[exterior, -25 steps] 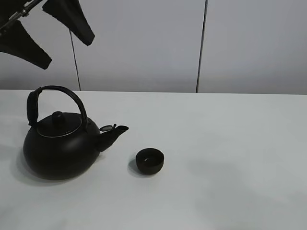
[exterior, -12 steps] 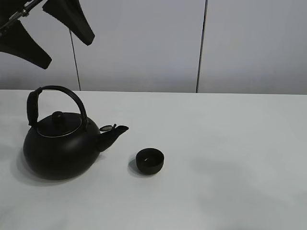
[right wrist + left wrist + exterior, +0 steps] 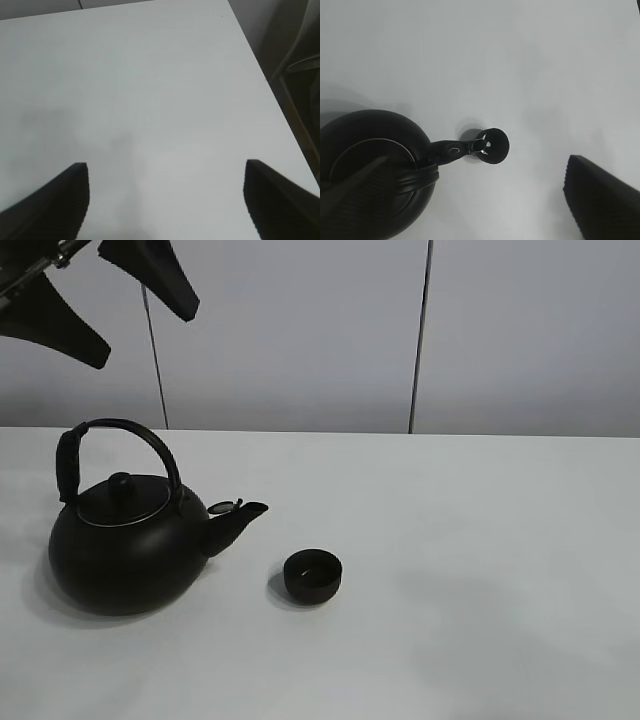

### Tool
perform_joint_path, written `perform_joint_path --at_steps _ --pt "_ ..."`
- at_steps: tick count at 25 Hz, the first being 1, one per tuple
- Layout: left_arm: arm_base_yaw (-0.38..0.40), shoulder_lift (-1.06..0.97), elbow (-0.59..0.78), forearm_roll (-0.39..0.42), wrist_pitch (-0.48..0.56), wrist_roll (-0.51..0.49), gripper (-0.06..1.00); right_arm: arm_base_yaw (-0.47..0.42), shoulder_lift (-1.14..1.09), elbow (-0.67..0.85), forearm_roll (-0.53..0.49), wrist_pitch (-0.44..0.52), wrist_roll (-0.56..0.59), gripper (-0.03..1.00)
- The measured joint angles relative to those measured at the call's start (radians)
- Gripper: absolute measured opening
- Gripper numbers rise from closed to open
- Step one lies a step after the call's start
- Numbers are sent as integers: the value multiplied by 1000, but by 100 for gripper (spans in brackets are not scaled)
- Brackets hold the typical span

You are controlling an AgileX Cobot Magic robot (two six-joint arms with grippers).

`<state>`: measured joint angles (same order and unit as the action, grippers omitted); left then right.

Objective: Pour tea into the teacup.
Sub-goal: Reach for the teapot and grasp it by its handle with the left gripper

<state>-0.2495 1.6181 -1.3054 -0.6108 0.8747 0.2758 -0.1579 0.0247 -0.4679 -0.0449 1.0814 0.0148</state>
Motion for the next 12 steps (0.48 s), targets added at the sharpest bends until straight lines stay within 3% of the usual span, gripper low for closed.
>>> perform_joint_path --at_steps 4,7,12 --pt "0 -22 0 0 -27 32 66 0 0 0 0 0 0 58" --pt "0 -97 0 3 -102 82 66 0 0 0 0 0 0 58" --pt "0 -276 0 57 -190 140 66 1 0 0 0 0 0 58"
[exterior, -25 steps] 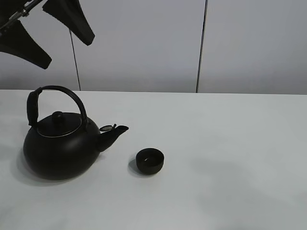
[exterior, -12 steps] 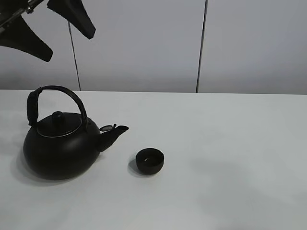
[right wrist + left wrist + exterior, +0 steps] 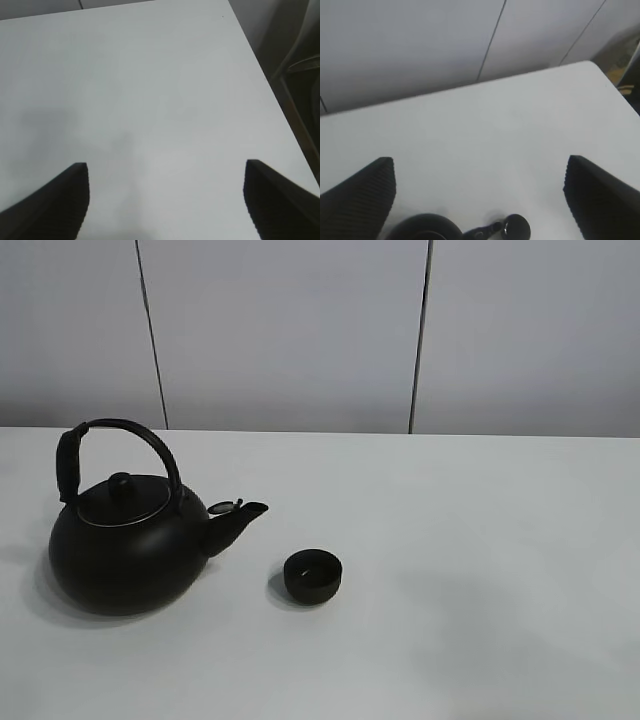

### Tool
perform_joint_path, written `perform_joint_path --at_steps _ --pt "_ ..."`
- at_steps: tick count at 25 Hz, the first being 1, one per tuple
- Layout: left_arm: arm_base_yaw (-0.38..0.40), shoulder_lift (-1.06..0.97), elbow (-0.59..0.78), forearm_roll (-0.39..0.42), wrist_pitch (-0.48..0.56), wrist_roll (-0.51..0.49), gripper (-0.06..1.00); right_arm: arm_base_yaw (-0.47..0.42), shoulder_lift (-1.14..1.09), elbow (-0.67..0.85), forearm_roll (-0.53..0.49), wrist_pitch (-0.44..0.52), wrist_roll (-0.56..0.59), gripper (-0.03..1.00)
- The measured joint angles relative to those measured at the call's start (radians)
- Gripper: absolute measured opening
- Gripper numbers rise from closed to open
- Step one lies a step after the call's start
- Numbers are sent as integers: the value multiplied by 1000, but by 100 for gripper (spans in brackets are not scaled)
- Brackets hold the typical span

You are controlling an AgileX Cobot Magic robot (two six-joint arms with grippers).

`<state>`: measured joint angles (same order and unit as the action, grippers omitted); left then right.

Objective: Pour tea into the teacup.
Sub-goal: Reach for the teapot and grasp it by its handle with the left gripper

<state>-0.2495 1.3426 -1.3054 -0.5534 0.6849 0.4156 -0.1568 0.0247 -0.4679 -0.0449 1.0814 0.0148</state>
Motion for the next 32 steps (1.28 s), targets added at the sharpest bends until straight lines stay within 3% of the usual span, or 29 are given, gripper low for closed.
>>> perform_joint_path --at_steps 8,13,21,26,32 --pt "0 -218 29 99 -6 -3 66 4 0 0 0 0 0 58" --pt "-1 -377 245 195 -55 -47 66 4 0 0 0 0 0 58" --pt "-1 -552 602 416 -272 -51 66 4 0 0 0 0 0 58" --pt "-1 -514 793 438 -459 -58 66 4 0 0 0 0 0 58" --pt "-1 -399 933 465 -774 -193 66 4 0 0 0 -1 0 58"
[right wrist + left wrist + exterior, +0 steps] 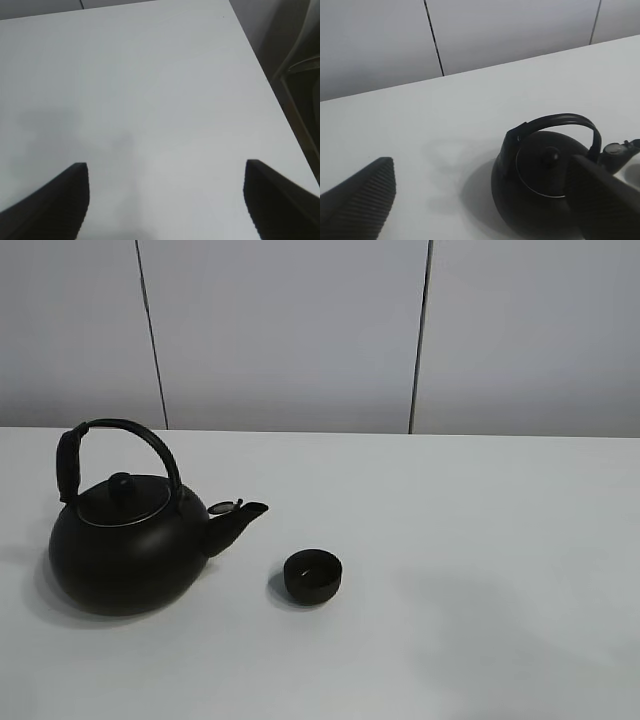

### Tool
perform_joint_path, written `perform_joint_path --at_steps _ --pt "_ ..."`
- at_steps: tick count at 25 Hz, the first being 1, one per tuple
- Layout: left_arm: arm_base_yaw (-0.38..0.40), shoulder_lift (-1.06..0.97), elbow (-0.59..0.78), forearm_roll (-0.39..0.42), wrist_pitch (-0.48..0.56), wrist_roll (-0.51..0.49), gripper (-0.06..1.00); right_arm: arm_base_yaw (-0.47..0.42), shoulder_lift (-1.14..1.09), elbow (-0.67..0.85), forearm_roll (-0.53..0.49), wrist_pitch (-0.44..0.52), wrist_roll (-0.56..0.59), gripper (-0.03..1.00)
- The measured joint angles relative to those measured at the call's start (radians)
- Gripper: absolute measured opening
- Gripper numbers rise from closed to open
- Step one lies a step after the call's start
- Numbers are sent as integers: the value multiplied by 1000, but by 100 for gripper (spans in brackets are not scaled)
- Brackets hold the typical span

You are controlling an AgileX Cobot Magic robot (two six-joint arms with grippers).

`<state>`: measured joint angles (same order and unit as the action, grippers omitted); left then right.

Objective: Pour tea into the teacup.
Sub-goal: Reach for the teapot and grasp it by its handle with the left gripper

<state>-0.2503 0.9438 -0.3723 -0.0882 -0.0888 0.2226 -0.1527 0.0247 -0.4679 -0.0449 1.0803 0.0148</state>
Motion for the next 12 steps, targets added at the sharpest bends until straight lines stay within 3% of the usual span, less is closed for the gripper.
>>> perform_joint_path --at_steps 6,12 --pt "0 174 22 111 -217 -64 66 0 0 0 0 0 0 58" --pt "39 357 22 283 -391 -210 66 0 0 0 0 0 0 58"
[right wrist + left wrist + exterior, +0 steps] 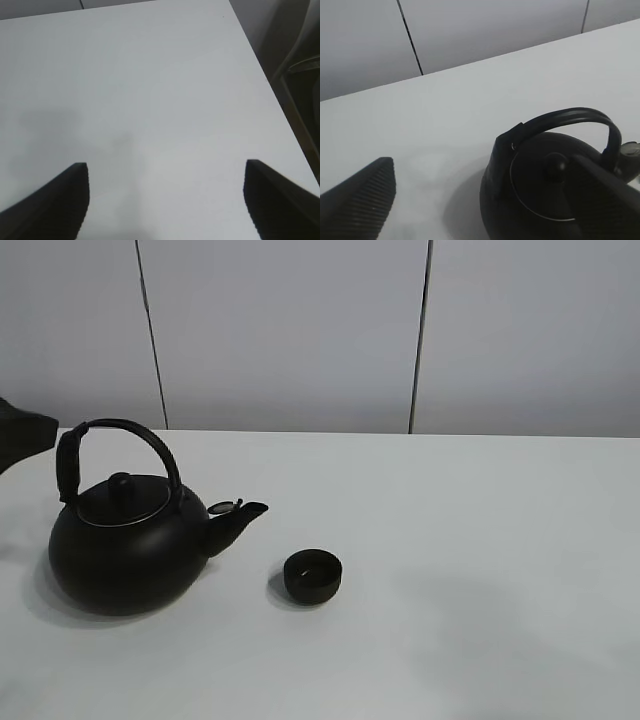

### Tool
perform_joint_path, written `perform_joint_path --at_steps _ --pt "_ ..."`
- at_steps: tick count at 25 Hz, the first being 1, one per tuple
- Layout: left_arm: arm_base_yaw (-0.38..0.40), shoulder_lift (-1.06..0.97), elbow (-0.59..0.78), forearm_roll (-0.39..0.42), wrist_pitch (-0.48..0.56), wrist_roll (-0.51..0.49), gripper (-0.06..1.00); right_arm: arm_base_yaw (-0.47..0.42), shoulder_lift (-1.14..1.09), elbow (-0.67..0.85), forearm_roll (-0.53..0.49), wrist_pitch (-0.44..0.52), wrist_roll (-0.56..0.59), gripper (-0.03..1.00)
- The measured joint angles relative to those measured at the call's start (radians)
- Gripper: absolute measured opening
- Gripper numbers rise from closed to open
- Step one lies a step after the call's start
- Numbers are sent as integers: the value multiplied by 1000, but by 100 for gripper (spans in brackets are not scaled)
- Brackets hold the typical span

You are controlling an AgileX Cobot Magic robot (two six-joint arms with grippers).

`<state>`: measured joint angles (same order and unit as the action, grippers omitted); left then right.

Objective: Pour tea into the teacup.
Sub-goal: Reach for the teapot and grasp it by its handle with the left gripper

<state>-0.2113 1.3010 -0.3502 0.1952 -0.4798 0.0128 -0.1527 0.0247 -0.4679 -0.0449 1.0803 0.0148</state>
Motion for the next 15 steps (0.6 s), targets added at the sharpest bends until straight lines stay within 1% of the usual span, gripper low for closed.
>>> perform_joint_path --at_steps 4,7,10,15 --pt "53 101 0 106 -113 -92 66 0 0 0 0 0 0 58" --pt "81 154 0 156 -193 -120 66 0 0 0 0 0 0 58" --pt "97 214 0 185 -249 -127 66 0 0 0 0 0 0 58" --pt "97 302 -1 194 -363 -130 66 0 0 0 0 0 0 58"
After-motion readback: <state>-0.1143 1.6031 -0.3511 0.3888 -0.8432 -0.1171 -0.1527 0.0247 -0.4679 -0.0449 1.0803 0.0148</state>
